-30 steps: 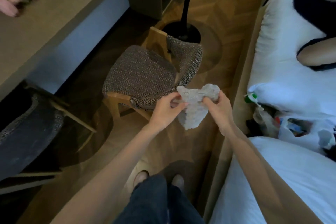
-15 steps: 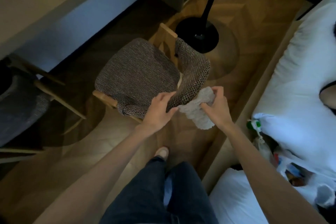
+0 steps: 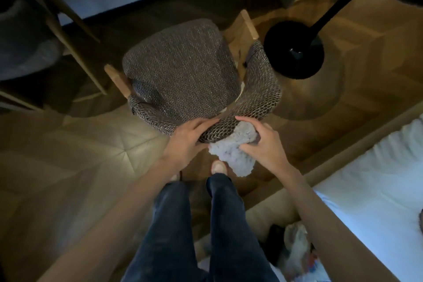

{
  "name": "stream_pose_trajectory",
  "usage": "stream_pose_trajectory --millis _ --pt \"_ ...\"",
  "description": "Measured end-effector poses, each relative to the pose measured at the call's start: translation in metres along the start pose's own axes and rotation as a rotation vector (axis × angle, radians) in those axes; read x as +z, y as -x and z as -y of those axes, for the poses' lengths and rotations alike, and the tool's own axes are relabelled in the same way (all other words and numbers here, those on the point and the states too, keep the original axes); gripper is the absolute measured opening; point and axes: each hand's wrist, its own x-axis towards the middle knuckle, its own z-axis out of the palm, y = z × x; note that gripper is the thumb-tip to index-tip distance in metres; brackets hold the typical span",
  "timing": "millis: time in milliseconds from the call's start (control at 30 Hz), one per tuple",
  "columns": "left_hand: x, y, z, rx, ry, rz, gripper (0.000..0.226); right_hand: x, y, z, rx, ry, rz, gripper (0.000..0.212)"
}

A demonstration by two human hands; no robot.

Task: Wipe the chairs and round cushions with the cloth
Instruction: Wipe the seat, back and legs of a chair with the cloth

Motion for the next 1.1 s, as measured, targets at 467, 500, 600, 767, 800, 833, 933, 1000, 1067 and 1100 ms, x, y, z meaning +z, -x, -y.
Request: stream_pose_trajectory --millis 467,500,600,767,800,833,933,1000,1067,1100 --pt "0.057 0.015 0.025 0.137 -0.049 -0.446 0.043 0.054 -0.016 -0.047 -0.362 -0.106 -0.436 0.067" --pt "0.060 0.015 0.027 0.143 -0.050 -0.468 0.042 0.058 -0.017 -0.048 -0.379 -0.116 -0.458 0.064" --pt "0.066 0.013 0.032 0.180 -0.070 -0.503 0.040 0.069 -0.019 -0.048 -0.417 -0.223 -0.478 0.058" --pt "0.063 0.012 0.041 0.241 -0.132 -0.514 0.041 0.077 -0.020 -0.048 -0.446 -0.318 -0.483 0.056" --pt "0.062 0.014 0.043 0.242 -0.137 -0.506 0.041 0.078 -0.019 -0.047 -0.452 -0.320 -0.481 0.056" --pt "0.059 0.017 0.045 0.246 -0.142 -0.497 0.041 0.080 -0.017 -0.046 -0.459 -0.316 -0.480 0.056" --pt "0.049 0.030 0.054 0.257 -0.161 -0.486 0.042 0.092 -0.011 -0.037 -0.503 -0.302 -0.429 0.057" --pt "0.039 0.042 0.059 0.230 -0.167 -0.489 0.041 0.100 -0.008 -0.029 -0.532 -0.303 -0.379 0.057" --pt "0.031 0.055 0.060 0.144 -0.155 -0.493 0.040 0.106 -0.005 -0.021 -0.552 -0.305 -0.309 0.058" --pt "0.029 0.061 0.058 0.096 -0.143 -0.495 0.041 0.107 -0.004 -0.019 -0.557 -0.309 -0.269 0.058"
